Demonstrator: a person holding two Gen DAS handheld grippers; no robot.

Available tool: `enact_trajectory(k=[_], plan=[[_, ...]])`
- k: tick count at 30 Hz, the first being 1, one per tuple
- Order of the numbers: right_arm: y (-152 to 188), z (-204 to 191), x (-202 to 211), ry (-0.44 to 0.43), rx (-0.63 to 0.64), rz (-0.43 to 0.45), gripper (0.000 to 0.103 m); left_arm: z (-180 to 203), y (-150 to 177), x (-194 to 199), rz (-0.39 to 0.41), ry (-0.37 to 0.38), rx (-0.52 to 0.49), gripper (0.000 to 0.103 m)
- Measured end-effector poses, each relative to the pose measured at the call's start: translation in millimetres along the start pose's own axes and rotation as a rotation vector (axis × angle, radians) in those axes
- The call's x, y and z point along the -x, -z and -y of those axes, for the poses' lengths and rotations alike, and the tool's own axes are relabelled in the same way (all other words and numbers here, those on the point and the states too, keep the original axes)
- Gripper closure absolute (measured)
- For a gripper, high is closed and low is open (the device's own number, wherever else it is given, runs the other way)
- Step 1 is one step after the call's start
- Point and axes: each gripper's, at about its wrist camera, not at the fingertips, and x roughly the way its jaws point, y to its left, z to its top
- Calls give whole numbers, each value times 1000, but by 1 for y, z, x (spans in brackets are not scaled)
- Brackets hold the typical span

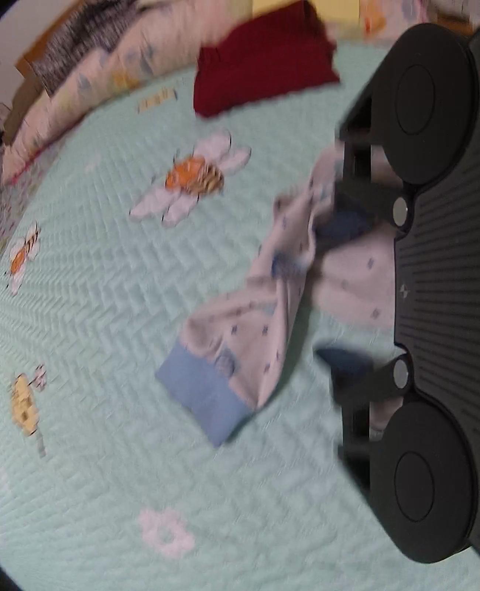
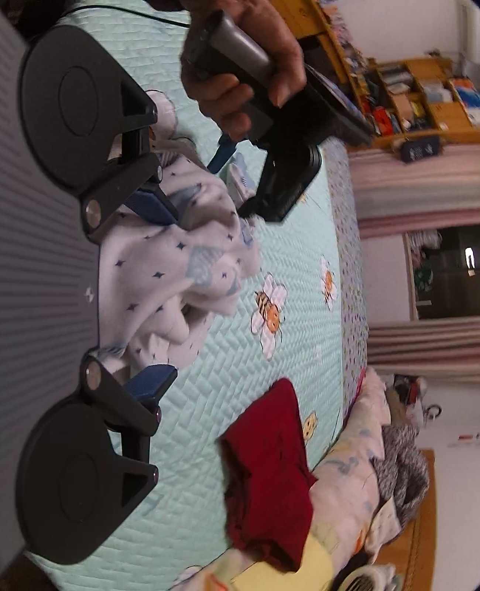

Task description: Fold clothes

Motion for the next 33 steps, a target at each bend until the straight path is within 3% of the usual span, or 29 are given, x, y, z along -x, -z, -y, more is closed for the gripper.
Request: enact_trajectory(k=[1,2,8,9,10,11,12,14,17,19,20,22,23,24,26,29,33], plan=[[-1,4,-3,2,-13,1,20,-2,-1,-2,-19,48,16,93],[-1,7,-6,4,-26,2,20,-4,0,-3,-24,73,25,97],[0,10,-4,11,-34,29,20,-18,5,16,20,188,51,94],[0,11,-4,9,-40,26,20,-20,4,20,19,179,75,71],[-3,15,-7,3,-54,25,20,-22,3,24,33,179,99,56],[-2,15,-8,-3,-68,23,20,-24,3,27,46,179,124,31],[-2,15,-9,-8,-76,19,20,-26,2,31,61,181,147,16],[-1,14,-10,-10,-79,16,20,-24,0,41,110,202,160,7],[0,15,-12,-10,-80,12,20,-12,-6,45,141,196,140,4],[0,17,-13,-10,-93,13,20,-5,-11,31,109,162,120,6],[0,18,-14,-10,-99,13,20,-2,-13,23,91,146,112,13],[1,19,-15,-7,-97,11,20,1,-16,5,49,132,104,48],[1,19,-14,-1,-95,13,20,-1,-14,-3,30,144,103,86],[1,20,-13,4,-93,15,20,-2,-13,-10,17,157,100,87],[1,21,-10,15,-89,25,20,-4,-5,-1,88,178,76,89],[4,23,-9,44,-71,43,20,9,1,51,242,222,-42,90],[3,23,-17,78,-68,24,20,0,2,168,459,448,-46,91]])
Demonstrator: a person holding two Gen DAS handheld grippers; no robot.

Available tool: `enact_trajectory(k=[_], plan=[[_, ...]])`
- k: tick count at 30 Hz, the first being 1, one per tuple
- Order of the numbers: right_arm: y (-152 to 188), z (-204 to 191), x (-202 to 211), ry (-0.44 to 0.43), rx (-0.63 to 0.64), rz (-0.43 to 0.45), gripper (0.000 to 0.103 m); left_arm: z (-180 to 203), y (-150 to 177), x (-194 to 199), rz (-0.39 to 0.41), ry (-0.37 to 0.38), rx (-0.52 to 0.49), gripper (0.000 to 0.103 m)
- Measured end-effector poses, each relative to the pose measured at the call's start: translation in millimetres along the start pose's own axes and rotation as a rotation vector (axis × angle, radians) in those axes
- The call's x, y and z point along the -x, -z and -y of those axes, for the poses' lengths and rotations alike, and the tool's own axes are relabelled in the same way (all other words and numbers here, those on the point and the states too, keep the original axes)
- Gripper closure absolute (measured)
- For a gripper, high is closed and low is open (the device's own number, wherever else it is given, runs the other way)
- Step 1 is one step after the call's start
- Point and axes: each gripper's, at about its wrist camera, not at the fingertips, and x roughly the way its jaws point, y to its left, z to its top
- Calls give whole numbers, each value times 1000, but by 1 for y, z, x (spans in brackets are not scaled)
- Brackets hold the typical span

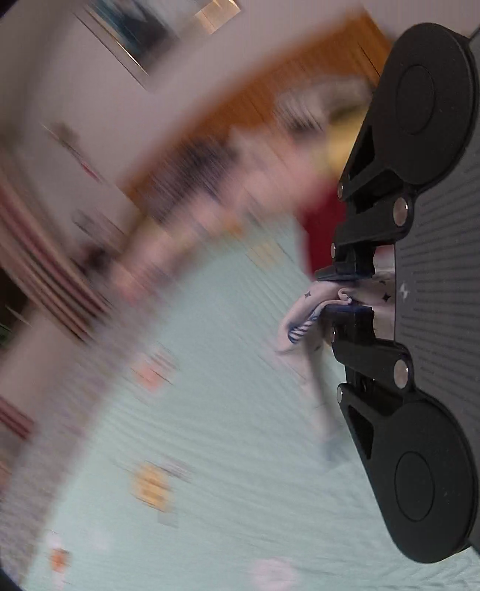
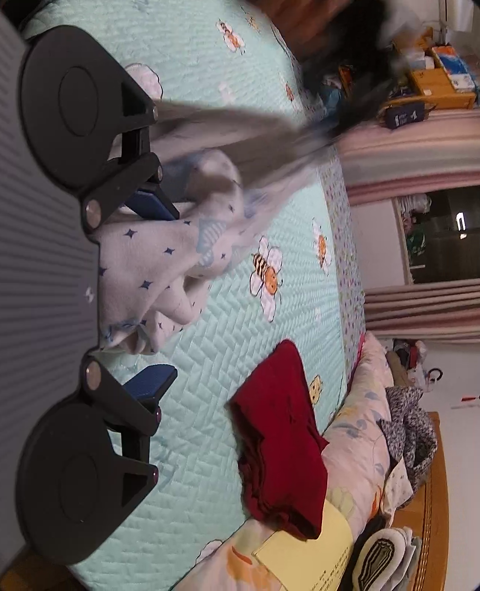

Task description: Fold clothes

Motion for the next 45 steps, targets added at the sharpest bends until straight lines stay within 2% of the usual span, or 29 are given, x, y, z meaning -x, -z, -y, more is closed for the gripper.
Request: enact_trajectory(k=[2,4,5,7,8,11,13,18,20,24,26,27,28,29,30,32,35,37,38,40,42,43,44,45], plan=[[-1,-1,-1,-3,-5,-2,20,12,-21,57,126,86,-9,91],[-2,-2,-1,-12,-9,-5,20,5,-30,101,188,37,-45,90],[-2,-2,-2,-18,-11,-7,20,-5,-30,113,189,-51,-54,90],[-2,-5,-5,-33,-1,-23,20,-44,-23,124,142,-267,-13,90],[-1,-8,-8,-40,4,-31,20,-67,-17,126,111,-321,13,91],[-1,-15,-14,-60,19,-54,20,-125,10,130,-8,-399,79,90],[-5,-28,-13,-114,66,-39,20,-142,24,138,-28,-429,85,90],[-9,-82,0,-248,397,66,20,-161,35,166,-16,-418,90,82],[-4,-111,0,-271,601,92,20,-162,36,173,-7,-406,83,81],[32,-159,-18,-167,1069,171,21,-156,39,174,-2,-377,64,77],[49,-172,-27,-138,1255,215,22,-153,42,173,-6,-360,60,74],[55,-175,-32,-111,1319,232,31,-151,43,172,-9,-352,58,73],[57,-179,-38,-86,1365,225,45,-151,44,172,-13,-349,55,73],[55,-180,-44,-90,1384,181,90,-152,44,172,-14,-345,57,72],[47,-181,-48,-115,1364,128,95,-152,45,172,-15,-340,57,72],[14,-180,-39,-201,1222,104,95,-150,45,174,-11,-326,41,71],[-80,-163,-23,-356,732,99,95,-143,47,172,-16,-305,9,68],[-141,-131,-37,-400,352,88,95,-138,49,169,-22,-291,-14,67],[-163,-114,-54,-397,190,67,94,-135,50,168,-26,-284,-24,66],[-187,-85,-97,-360,-20,-4,83,-131,54,163,-44,-279,-35,63],[-188,-72,-133,-166,-41,-80,69,-126,59,160,-58,-278,-59,61],[-183,-70,-146,-95,-23,-140,67,-124,61,158,-64,-278,-77,58],[-175,-65,-152,-97,-26,-190,67,-122,64,157,-67,-280,-97,53],[-164,-60,-151,-127,-54,-198,67,-121,66,155,-71,-282,-117,49]])
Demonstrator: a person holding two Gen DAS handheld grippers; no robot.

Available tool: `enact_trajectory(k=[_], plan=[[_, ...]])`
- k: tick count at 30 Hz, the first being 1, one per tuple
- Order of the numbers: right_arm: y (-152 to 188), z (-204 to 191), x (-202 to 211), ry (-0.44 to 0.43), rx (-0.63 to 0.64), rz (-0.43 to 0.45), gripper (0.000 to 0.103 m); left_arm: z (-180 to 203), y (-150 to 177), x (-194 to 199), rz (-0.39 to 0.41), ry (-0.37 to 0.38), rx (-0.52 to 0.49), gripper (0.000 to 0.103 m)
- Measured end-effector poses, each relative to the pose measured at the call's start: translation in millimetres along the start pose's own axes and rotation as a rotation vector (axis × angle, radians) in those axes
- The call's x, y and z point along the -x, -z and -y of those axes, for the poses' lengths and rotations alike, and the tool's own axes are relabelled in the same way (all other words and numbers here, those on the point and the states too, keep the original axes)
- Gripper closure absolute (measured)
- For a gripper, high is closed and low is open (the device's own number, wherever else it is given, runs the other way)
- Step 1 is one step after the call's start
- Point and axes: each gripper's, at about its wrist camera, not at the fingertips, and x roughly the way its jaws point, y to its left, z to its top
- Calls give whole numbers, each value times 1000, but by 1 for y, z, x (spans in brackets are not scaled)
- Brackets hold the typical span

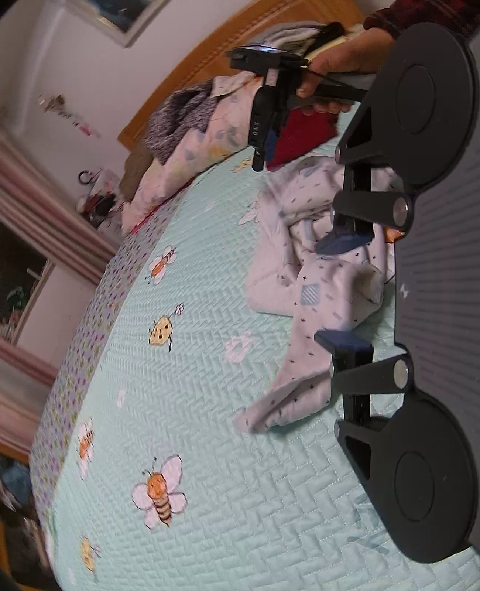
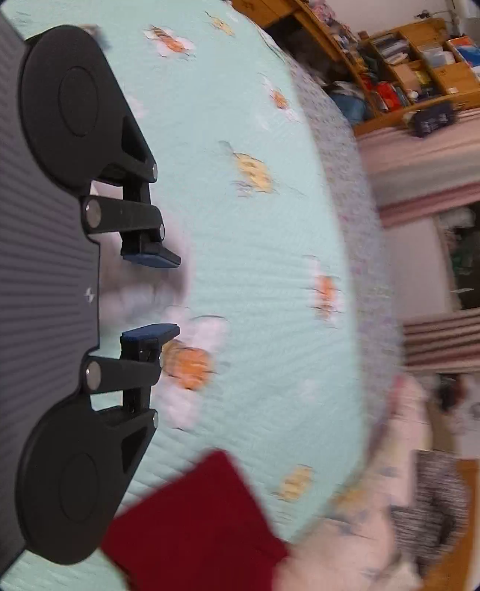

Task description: Fold clothes

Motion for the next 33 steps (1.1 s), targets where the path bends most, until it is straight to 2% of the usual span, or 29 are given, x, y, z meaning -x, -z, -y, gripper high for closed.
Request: enact_trajectory(k=[3,4,6,7,8,10,11,12,13,14,17,18,19,22,24,26,27,29,31,33], plan=[[41,7,26,-44,-48,70,65,8,3,-13,-14,-22,-48,46],[56,0,35,-71,-3,71,61,10,4,-19,-21,-27,-57,46],[84,-16,47,-98,114,60,34,18,5,-28,-38,-49,-70,44],[98,-28,47,-74,193,66,30,22,6,-33,-46,-62,-76,41],[111,-39,46,-49,272,72,27,26,7,-36,-55,-93,-79,33],[134,-61,42,1,433,88,28,35,8,-40,-62,-147,-94,32],[144,-71,39,27,514,97,31,39,8,-39,-62,-167,-101,29],[148,-78,34,56,559,90,54,41,7,-37,-64,-191,-101,22],[153,-85,29,84,604,82,70,43,7,-35,-66,-216,-102,20],[152,-88,25,75,616,66,85,43,6,-33,-61,-239,-103,18],[146,-103,37,38,643,99,89,45,4,-27,-56,-300,-108,13],[138,-101,44,12,614,117,90,45,4,-27,-59,-320,-108,12],[126,-95,57,-34,532,129,91,45,3,-27,-61,-333,-111,12],[73,-39,83,-195,122,184,91,45,2,-28,-75,-364,-117,12],[52,14,84,-241,-114,192,90,48,2,-31,-85,-380,-137,12],[45,57,67,-142,-217,151,87,53,3,-34,-90,-398,-169,12],[49,69,61,-35,-219,138,83,56,4,-35,-89,-403,-182,12],[62,85,51,85,-192,82,82,60,3,-38,-92,-417,-204,12],[85,91,50,87,-213,55,79,65,2,-42,-94,-431,-225,12],[104,82,55,106,-183,59,76,71,1,-46,-93,-450,-249,12]])
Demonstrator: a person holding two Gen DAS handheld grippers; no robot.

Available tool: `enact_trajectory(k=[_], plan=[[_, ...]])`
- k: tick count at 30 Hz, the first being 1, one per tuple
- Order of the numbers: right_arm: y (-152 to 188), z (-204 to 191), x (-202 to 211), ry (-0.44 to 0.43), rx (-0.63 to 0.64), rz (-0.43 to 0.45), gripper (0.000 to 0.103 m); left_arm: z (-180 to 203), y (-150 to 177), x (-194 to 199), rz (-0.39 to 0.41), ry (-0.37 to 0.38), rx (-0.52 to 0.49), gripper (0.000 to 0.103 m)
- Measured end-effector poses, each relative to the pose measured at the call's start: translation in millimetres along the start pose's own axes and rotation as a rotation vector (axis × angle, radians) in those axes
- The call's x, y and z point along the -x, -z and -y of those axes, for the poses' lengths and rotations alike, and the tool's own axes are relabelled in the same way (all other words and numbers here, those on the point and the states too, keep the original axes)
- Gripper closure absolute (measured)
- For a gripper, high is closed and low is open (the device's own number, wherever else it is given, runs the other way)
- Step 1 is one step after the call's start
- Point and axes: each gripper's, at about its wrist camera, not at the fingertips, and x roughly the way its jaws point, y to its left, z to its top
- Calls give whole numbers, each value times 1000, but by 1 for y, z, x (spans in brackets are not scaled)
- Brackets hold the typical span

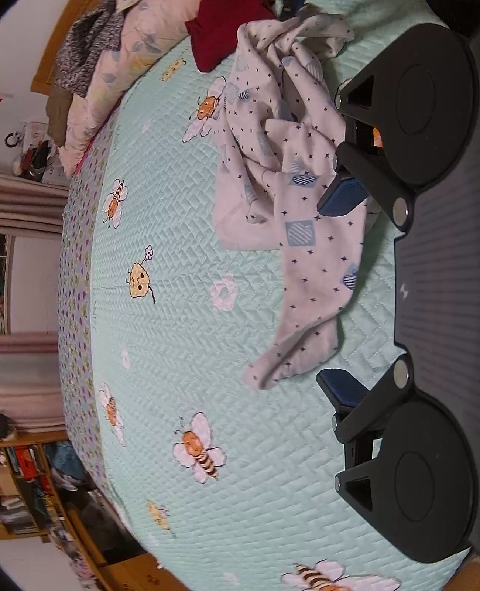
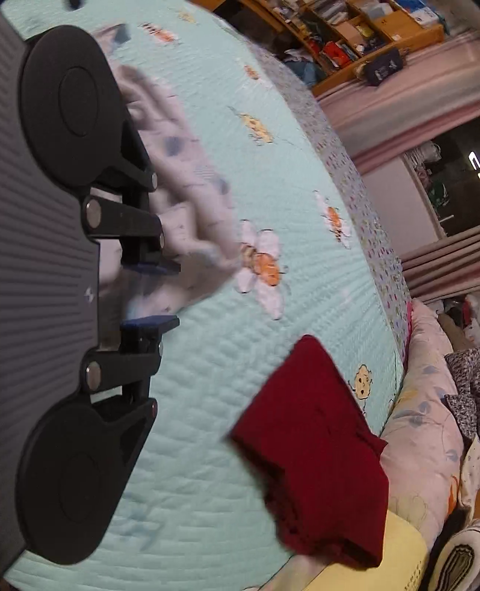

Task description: Fold clothes

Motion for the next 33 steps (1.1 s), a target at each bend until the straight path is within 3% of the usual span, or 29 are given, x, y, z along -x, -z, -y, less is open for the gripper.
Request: enact_trajectory(k=[4,5,6,8,11,13,14,15,22,24,28,31,33], plan=[[20,-42,9,6,210,51,70,12,-8,2,11,-28,-38,12],[21,-52,13,-1,260,78,57,15,-9,3,15,-35,-46,12],[23,-62,13,-8,306,104,35,17,-11,3,17,-41,-52,12],[24,-78,10,-11,380,127,21,22,-13,3,19,-50,-63,11],[24,-96,-7,-29,455,93,23,27,-17,1,11,-58,-75,10],[27,-99,-17,-40,465,62,53,30,-19,-1,4,-58,-81,10],[27,-97,-19,-34,443,45,87,31,-20,-1,3,-60,-85,10],[26,-94,-17,-45,405,38,94,32,-21,-2,2,-62,-89,10],[5,-30,14,-68,129,151,98,41,-24,-6,1,-70,-106,10],[1,-7,12,-46,75,135,98,46,-25,-8,0,-71,-120,10],[10,29,-12,61,2,-18,94,58,-25,-14,-3,-79,-161,10],[24,43,-9,92,-82,-43,89,66,-26,-18,-8,-73,-181,9],[28,45,1,79,-103,-14,77,72,-29,-23,-9,-56,-192,6]])
